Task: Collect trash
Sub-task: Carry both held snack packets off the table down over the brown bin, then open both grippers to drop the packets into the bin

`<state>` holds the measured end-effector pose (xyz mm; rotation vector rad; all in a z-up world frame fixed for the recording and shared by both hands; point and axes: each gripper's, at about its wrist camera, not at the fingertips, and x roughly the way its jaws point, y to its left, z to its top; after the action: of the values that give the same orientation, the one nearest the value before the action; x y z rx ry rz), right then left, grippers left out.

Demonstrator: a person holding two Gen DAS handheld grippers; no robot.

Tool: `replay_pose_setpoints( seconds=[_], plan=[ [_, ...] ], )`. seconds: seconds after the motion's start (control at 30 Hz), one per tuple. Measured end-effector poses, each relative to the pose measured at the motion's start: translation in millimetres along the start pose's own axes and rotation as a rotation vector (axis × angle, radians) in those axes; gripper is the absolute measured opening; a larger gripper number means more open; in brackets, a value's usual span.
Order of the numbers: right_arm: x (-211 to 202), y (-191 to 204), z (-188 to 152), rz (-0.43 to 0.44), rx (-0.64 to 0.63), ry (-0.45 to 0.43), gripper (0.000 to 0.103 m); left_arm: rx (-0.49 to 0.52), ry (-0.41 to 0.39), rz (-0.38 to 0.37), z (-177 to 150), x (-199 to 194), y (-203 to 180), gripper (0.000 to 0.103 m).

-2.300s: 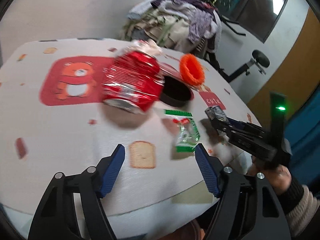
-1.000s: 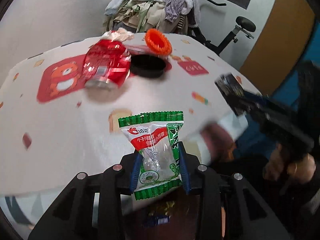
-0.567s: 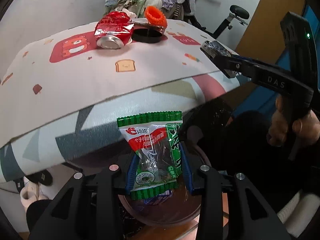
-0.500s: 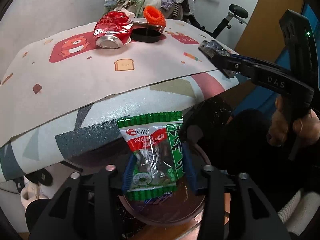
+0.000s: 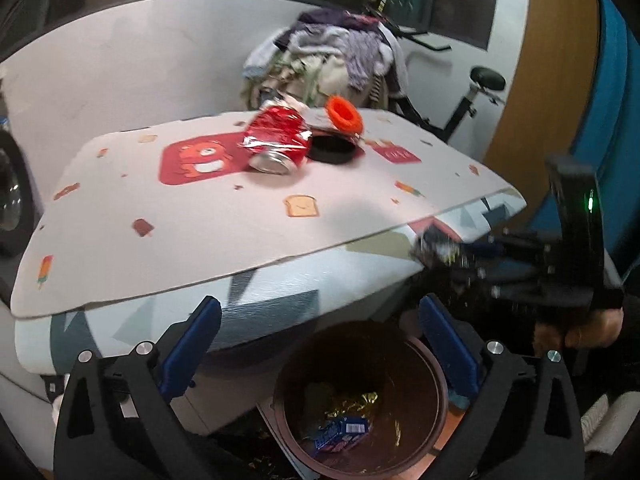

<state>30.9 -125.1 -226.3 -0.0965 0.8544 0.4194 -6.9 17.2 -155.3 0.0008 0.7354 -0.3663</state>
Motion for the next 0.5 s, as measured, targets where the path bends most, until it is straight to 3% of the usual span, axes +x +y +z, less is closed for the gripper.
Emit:
replay_pose_setpoints(
  seconds=[0.23, 0.5],
  plan=[
    [17, 17, -5, 0.018, -0.070, 0.051, 0.044, -0.069, -0.006, 0.081, -8, 3, 15, 0.097],
    [24, 17, -7, 0.025, -0.072, 0.079, 0.045, -0.154, -0.001, 0.093, -9, 6, 32, 0.097]
  ],
)
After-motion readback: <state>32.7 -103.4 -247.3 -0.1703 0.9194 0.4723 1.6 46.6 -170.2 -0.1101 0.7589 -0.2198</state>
